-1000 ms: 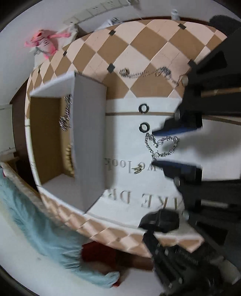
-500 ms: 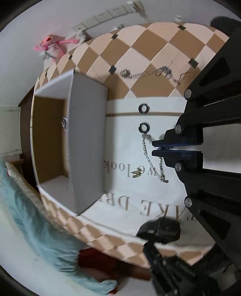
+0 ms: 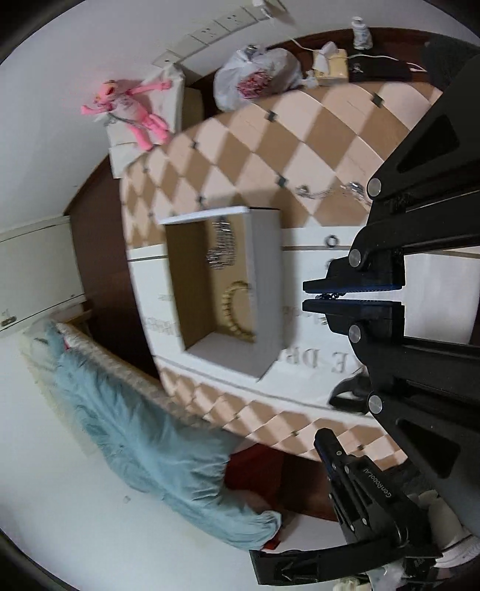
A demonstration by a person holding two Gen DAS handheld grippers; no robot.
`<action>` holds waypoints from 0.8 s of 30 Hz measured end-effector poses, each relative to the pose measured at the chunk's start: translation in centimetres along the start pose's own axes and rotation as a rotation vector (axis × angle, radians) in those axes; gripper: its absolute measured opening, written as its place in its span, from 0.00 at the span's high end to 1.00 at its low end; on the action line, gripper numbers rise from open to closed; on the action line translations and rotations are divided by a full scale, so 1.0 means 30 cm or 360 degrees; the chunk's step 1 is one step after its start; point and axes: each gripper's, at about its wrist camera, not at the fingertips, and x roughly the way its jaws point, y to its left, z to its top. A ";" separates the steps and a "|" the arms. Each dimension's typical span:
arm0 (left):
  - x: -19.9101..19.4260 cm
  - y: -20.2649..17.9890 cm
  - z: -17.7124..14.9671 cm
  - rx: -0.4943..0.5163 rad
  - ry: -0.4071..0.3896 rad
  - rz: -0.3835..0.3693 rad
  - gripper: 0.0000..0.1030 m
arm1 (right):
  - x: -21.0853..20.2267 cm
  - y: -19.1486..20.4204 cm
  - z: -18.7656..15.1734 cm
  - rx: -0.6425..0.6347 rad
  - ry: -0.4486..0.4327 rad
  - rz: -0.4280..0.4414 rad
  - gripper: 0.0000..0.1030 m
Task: Organize jewelry
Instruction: 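Carry the watch band and chain into the box and open both tools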
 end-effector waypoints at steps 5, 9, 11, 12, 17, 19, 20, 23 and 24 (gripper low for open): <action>-0.074 -0.020 0.094 0.0015 -0.0071 -0.0075 0.96 | -0.079 0.012 0.096 -0.0022 -0.0088 0.0035 0.97; -0.101 -0.015 0.132 0.0031 -0.0096 -0.0064 0.96 | -0.093 0.012 0.132 -0.0017 -0.0108 0.0067 0.97; -0.091 -0.004 0.123 0.0011 -0.0069 -0.0076 0.94 | -0.085 0.011 0.127 -0.0011 -0.0099 0.0077 0.97; -0.077 0.004 0.106 -0.0015 -0.0042 -0.0046 0.94 | -0.075 0.009 0.117 -0.0001 -0.0087 0.0081 0.97; 0.040 0.021 -0.008 -0.0055 0.0134 0.0026 0.82 | -0.026 -0.020 0.046 0.0040 -0.0019 0.0068 0.97; 0.091 0.016 -0.053 -0.0056 0.0202 0.0051 0.58 | 0.001 -0.042 0.014 0.0071 0.0017 0.0059 0.97; 0.101 0.011 -0.068 -0.0052 0.0213 0.0055 0.40 | 0.016 -0.053 -0.003 0.0082 0.0032 0.0042 0.97; 0.159 -0.014 -0.120 -0.0011 0.0273 0.0087 0.38 | 0.056 -0.088 -0.044 0.0130 0.0076 0.0014 0.97; 0.182 -0.028 -0.137 0.0018 0.0290 0.0121 0.38 | 0.068 -0.099 -0.057 0.0146 0.0091 0.0008 0.97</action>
